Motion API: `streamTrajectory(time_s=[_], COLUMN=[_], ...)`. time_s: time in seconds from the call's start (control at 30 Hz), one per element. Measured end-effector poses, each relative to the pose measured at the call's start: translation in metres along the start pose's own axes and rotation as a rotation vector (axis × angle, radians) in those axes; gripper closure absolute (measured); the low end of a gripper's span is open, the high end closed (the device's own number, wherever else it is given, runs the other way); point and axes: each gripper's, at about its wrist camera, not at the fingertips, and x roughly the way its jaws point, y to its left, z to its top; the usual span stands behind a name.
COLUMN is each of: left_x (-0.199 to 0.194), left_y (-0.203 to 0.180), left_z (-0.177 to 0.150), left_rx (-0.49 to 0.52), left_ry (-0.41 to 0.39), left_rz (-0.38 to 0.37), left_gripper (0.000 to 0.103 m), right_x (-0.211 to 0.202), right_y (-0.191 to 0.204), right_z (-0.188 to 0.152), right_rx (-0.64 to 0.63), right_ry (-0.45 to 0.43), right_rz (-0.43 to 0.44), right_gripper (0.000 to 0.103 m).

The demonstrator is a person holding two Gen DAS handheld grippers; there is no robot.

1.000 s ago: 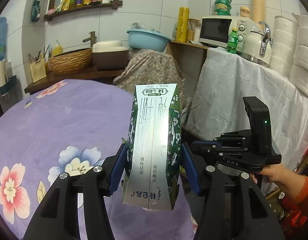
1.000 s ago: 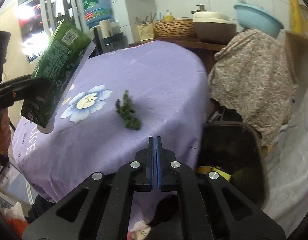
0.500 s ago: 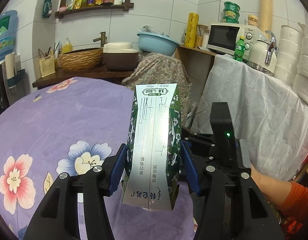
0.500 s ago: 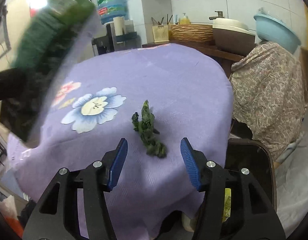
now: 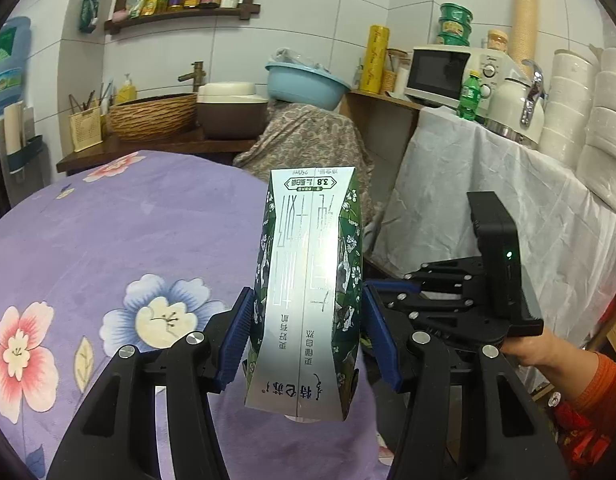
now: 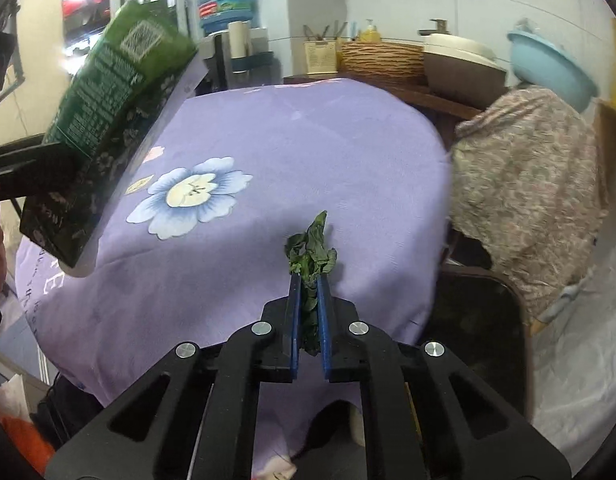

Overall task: Collect trash
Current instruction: 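Carry the green vegetable over the bin and open the right tool while the left tool carries the carton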

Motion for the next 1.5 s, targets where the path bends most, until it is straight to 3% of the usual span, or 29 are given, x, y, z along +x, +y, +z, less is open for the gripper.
streamTrajectory(time_s=[0.17,0.33,0.47,0.9,1.23,1.5], left_x=[0.017,0.042,0.066,0.13,0.143,0.145], left_y=[-0.025,-0.059,-0.08,-0.092,-0.094,-0.093], left_z=[0.002,0.001,-0.001,-0.027,-0.041,-0.04], left_rx=[0.013,0.033,0.038,-0.008,-0.023,-0.027], left_ry=[0.012,0.033,0.054,0.144,0.182,0.187], left_rz=[-0.07,-0.153,-0.201,-0.185,-0.188,-0.196], left_gripper=[0.049,0.049,0.049,0.049,0.049,0.051], right_x=[-0.035,-0.047,-0.041,0.03,0.098,0.121], right_y=[-0.034,-0.08,-0.103,-0.153,-0.172,-0.179], right_z=[-0.019,-0.042,-0.063,-0.104,-0.12,-0.122], right_rx=[0.029,0.121,0.179,0.301,0.352,0.351], right_ry=[0.017,0.09,0.138,0.269,0.383,0.436], right_rz=[-0.152,-0.285,-0.318,-0.329,-0.315,-0.327], right_gripper=[0.094,0.094,0.094,0.094,0.094,0.094])
